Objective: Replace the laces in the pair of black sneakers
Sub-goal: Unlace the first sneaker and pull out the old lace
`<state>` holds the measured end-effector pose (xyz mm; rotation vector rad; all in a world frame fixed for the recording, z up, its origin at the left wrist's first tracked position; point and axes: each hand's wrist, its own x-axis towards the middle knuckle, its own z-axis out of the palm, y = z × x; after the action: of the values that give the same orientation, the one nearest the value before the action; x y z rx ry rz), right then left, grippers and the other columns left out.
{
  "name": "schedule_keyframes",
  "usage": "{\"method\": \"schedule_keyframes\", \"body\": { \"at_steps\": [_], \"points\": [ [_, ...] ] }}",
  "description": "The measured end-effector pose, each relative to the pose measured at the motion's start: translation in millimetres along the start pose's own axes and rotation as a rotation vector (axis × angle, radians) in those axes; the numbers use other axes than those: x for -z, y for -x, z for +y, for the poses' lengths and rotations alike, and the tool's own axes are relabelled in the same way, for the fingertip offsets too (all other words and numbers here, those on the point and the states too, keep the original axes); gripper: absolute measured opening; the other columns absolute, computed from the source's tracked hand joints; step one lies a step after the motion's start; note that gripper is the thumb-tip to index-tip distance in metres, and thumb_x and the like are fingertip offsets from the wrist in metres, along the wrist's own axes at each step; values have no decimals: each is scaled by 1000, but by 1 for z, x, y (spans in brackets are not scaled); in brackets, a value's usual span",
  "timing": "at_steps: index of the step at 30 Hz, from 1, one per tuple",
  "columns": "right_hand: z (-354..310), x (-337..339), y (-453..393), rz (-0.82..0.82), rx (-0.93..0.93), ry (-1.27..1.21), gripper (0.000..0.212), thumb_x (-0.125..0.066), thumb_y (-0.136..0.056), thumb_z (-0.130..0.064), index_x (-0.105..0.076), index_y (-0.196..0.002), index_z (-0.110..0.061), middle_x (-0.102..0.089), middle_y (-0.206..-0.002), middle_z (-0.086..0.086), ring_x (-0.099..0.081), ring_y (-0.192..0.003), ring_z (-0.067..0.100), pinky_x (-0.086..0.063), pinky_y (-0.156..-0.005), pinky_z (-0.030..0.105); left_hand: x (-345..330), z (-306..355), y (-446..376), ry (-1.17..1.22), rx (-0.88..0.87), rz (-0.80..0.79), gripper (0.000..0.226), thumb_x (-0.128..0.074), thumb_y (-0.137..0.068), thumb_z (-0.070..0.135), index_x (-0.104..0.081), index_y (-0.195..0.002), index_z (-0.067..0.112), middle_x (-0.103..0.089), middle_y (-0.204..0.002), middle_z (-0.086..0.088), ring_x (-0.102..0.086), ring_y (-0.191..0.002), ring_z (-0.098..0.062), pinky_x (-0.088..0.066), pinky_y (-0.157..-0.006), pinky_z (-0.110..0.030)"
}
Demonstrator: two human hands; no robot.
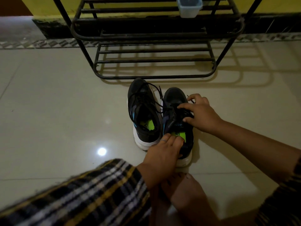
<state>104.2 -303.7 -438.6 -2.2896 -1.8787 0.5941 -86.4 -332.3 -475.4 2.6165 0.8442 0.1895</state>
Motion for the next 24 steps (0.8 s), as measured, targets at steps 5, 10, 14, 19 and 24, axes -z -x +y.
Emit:
{"method": "schedule_keyframes", "body": {
  "at_steps": [5,10,14,19,24],
  "points": [
    [-8,-2,-2,-80,-90,-148,46,-59,-82,-2,-62,-118,-30,-29,-110,-1,-28,-113,24,-32,-101,31,2,-3,0,7,-23,-42,35,-33,-81,35,-45,-108,17,-62,-101,-2,-58,-104,-25,-56,-59,-34],
    [-13,-3,4,-61,-79,-183,49,-55,-80,6,-64,-116,-26,-30,-108,-2,-27,-107,21,-35,-99,31,10,-4,-5,-26,-35,-86,31,-47,-89,30,-52,-116,16,-59,-110,-3,-52,-109,-24,-49,-59,-33],
    [-13,5,5,15,-133,-325,34,-61,-79,1,-71,-95,-27,-37,-106,1,-26,-102,17,-31,-95,26,21,0,-9,6,20,-221,39,-46,-97,28,-38,-134,18,-47,-132,-1,-35,-124,-21,-45,-77,-35],
    [-15,10,-2,63,-238,-502,28,-68,-73,-8,-67,-65,-35,-60,-96,1,-48,-107,28,-41,-97,42,26,1,-15,26,57,-345,40,-44,-98,28,-33,-136,22,-43,-136,1,-31,-124,-20,-45,-82,-38],
    [-29,13,-5,-14,-337,-951,8,-68,-78,-6,-69,-86,-6,-68,-83,4,-62,-81,16,-48,-65,9,29,2,-19,31,93,-418,42,-45,-98,27,-31,-137,22,-41,-138,0,-30,-126,-21,-44,-84,-40]
  ]
}}
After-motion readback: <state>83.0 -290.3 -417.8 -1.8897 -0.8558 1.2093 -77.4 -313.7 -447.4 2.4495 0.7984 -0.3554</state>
